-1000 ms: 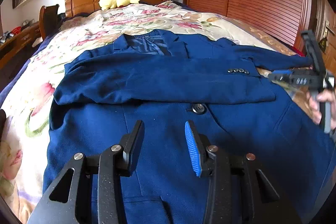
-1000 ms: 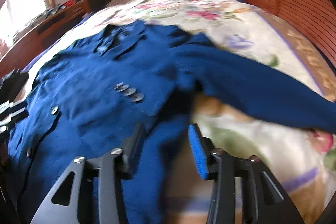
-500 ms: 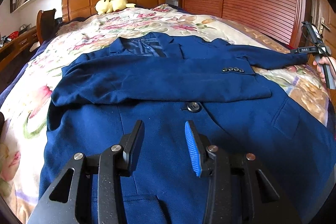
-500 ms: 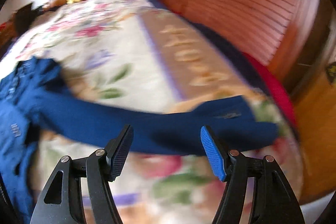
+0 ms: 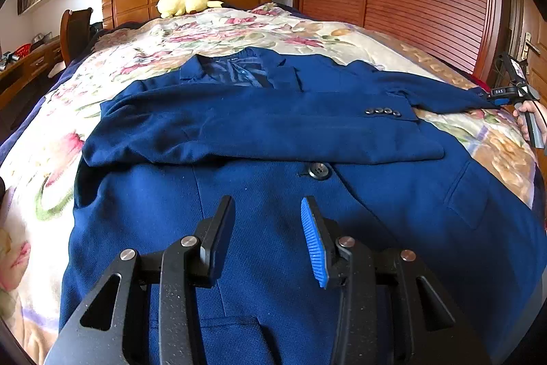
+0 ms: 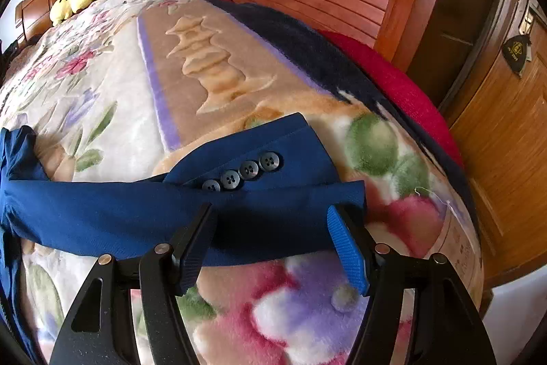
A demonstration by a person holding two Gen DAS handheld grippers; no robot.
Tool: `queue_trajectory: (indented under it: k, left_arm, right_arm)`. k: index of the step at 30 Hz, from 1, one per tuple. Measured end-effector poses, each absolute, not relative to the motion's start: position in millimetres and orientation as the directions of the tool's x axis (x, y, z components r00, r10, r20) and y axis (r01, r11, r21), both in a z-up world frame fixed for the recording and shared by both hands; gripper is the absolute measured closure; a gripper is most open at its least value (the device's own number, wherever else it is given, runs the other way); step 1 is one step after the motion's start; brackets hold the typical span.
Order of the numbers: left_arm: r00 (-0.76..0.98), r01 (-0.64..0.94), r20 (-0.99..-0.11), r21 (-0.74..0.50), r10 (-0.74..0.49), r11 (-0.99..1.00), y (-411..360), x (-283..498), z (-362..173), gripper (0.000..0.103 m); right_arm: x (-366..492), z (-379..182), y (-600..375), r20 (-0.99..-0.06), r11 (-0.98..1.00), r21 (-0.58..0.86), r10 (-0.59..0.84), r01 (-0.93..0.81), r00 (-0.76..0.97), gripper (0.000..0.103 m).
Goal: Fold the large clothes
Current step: 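Grasp the buttoned sleeve cuff with the right tool and lift it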
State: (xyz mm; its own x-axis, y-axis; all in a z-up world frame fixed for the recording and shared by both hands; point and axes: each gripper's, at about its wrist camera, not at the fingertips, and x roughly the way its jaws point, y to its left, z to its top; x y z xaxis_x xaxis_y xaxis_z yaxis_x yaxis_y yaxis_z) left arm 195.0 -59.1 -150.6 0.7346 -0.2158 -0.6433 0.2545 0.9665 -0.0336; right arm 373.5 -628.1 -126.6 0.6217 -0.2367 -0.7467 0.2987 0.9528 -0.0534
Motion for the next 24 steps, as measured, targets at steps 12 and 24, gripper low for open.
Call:
queue_trajectory:
  k: [12,24]
  left_arm:
    - [0.736,0.254,-0.642,-0.035,-0.216,0.967,-58.1,194.3,-150.6,0.062]
    - [0.743,0.264,-0.623,-0.061,-0.243,0.963,-49.1,187.6,-140.5,0.062]
  right_arm:
    - [374.4,-143.3,-617.3,-0.776,0.968,-0.139,-0.237,0.208,0.585,0.088]
    - [337.4,-74.4,-572.7,-0.691,0.969,-0.203,-0.243,0.139,0.681,0.098]
